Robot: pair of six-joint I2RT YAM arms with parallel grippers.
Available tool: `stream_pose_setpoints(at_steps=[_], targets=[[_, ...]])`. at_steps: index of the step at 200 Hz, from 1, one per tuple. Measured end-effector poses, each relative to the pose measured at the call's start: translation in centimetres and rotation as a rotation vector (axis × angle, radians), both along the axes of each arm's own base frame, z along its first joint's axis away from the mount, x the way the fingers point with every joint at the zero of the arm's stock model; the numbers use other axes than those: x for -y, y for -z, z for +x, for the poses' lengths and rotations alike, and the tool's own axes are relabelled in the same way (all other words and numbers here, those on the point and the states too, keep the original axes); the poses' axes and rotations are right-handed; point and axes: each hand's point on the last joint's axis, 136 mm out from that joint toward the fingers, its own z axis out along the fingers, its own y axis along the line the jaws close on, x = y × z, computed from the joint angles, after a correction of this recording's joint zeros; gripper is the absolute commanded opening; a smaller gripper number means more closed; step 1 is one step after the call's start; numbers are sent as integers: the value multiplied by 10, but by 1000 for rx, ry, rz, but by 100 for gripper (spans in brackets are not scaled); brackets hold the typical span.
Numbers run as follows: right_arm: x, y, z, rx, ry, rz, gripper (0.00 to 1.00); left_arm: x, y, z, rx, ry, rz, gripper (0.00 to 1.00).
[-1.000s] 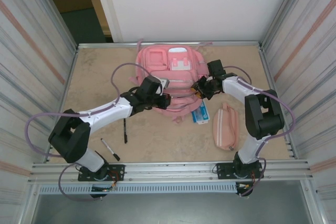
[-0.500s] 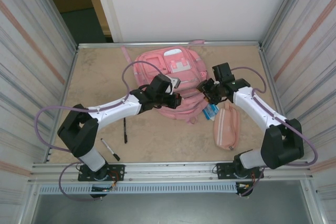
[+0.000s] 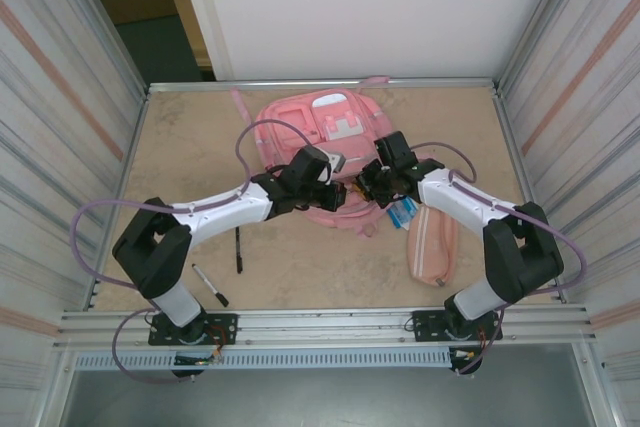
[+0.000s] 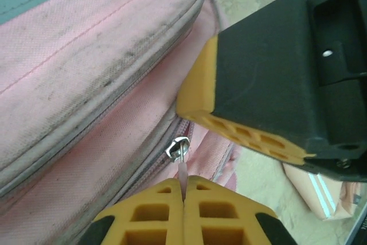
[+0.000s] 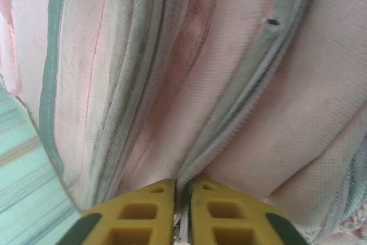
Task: Pack books, pencil case, and school supplies into a backpack
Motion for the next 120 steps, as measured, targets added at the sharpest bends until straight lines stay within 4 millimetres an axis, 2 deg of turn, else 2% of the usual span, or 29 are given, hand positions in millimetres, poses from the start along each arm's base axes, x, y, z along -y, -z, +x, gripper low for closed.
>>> stream_pose_setpoints(at_steps=[24, 65, 79, 101, 120], targets=[[7, 2, 2, -12, 4, 13, 5, -15, 3, -2, 5, -17, 23, 0], [35, 0, 17, 3, 29, 10, 7, -62, 5, 1, -15, -88, 18, 0], [38, -1, 22, 3, 24, 9, 14, -67, 6, 2, -21, -97, 15, 0], [43, -1, 27, -4, 23, -15, 39, -63, 9, -1, -25, -96, 4, 0], [48, -4, 24, 1, 34, -48, 47, -50, 9, -1, -31, -77, -2, 0]])
